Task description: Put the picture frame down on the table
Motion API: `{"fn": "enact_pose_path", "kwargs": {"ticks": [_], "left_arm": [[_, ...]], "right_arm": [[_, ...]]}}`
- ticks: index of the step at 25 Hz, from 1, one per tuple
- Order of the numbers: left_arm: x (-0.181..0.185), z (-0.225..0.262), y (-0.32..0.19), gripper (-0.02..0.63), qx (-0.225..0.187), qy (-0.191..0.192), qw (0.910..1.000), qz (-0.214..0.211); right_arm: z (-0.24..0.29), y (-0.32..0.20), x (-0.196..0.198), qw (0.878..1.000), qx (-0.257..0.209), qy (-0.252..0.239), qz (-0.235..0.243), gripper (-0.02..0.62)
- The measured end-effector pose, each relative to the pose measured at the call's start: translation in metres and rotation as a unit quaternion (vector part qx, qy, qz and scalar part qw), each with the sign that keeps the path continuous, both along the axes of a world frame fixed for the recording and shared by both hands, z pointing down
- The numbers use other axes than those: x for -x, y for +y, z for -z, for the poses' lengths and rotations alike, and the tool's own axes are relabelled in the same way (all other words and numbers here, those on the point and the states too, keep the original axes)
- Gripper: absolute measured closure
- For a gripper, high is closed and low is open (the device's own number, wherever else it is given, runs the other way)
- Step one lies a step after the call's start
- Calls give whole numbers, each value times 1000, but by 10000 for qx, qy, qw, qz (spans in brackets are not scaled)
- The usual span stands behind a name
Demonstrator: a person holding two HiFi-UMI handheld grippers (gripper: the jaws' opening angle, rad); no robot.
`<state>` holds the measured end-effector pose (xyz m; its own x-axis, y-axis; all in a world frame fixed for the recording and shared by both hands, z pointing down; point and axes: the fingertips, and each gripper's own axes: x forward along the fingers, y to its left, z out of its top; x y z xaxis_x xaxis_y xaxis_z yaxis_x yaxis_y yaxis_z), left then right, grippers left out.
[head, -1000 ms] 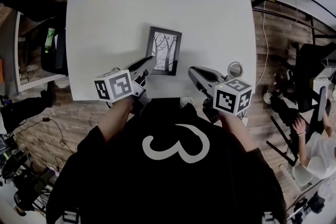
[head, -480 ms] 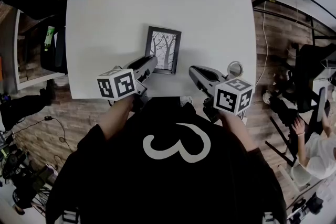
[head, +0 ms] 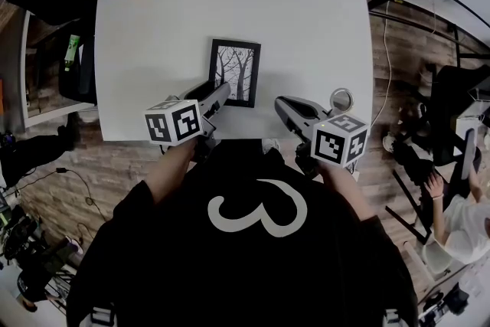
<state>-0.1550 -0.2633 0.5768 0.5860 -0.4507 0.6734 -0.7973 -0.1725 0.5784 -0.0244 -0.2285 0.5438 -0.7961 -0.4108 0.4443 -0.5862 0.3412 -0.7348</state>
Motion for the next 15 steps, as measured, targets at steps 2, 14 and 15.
{"fn": "enact_pose_path", "kwargs": {"ticks": [2, 14, 15], "left_arm": [[-1, 0, 0, 411, -44, -73, 10000, -24], [-1, 2, 1, 374, -242, -369, 9990, -45], [0, 2, 1, 374, -248, -371, 9990, -34]], "right_arm": [[-1, 2, -1, 10000, 18, -8, 6, 571], [2, 6, -2, 10000, -21, 16, 52, 571], [3, 6, -3, 10000, -24, 18, 53, 571]]}}
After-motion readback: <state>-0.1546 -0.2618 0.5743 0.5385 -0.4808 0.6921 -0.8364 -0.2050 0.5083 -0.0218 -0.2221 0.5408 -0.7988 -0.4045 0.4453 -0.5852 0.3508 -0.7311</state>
